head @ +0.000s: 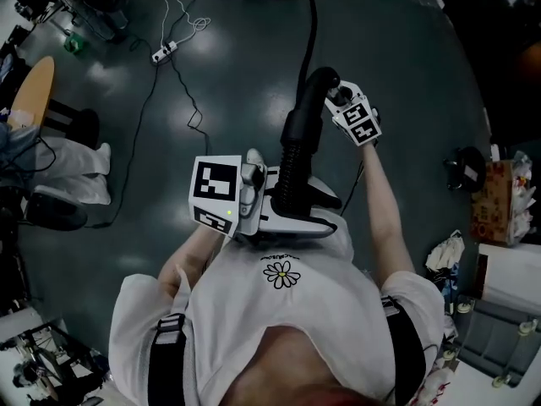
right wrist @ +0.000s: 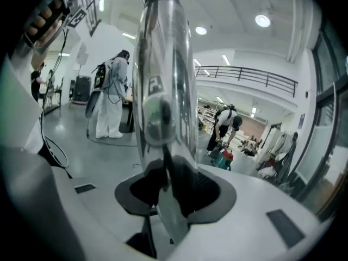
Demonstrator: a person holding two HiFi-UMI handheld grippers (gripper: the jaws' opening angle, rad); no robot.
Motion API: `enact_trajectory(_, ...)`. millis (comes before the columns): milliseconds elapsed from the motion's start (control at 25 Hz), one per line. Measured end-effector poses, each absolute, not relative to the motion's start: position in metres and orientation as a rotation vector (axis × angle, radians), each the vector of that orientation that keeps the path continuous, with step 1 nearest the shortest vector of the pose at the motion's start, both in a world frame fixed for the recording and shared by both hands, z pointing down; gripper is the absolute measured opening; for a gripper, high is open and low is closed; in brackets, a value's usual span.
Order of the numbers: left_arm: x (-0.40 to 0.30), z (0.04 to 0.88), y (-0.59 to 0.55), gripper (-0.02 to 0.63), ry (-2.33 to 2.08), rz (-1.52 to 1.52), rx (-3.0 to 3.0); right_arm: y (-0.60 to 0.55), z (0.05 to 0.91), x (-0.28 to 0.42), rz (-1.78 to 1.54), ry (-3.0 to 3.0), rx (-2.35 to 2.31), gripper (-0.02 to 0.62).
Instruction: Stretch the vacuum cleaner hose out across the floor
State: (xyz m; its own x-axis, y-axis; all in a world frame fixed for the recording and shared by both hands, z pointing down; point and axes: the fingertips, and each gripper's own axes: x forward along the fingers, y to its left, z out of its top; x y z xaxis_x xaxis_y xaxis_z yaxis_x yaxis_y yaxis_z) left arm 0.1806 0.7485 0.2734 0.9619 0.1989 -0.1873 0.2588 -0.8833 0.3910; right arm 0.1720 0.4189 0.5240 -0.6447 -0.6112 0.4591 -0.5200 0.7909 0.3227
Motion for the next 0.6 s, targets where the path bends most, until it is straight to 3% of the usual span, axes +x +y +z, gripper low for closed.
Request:
enact_trajectory(120, 0.179, 0.277, 0.751, 0.138, 0.363, -0.076, 2.749, 0.364, 0.450, 0.172, -0.457, -2.315, 0.871, 0.150)
enact_trajectory(280, 0.184, 0.287, 0.737, 0.138, 0.329, 0.038, 2.940, 0.309, 0.284, 0.173, -0.949, -2.184, 1.028, 0.150)
enact_trajectory(600, 0.146, 0.281, 0.652, 0.138, -0.177, -0.061, 3.167, 0.359, 0.055, 0.176, -1.782, -1.657, 1.217, 0.151)
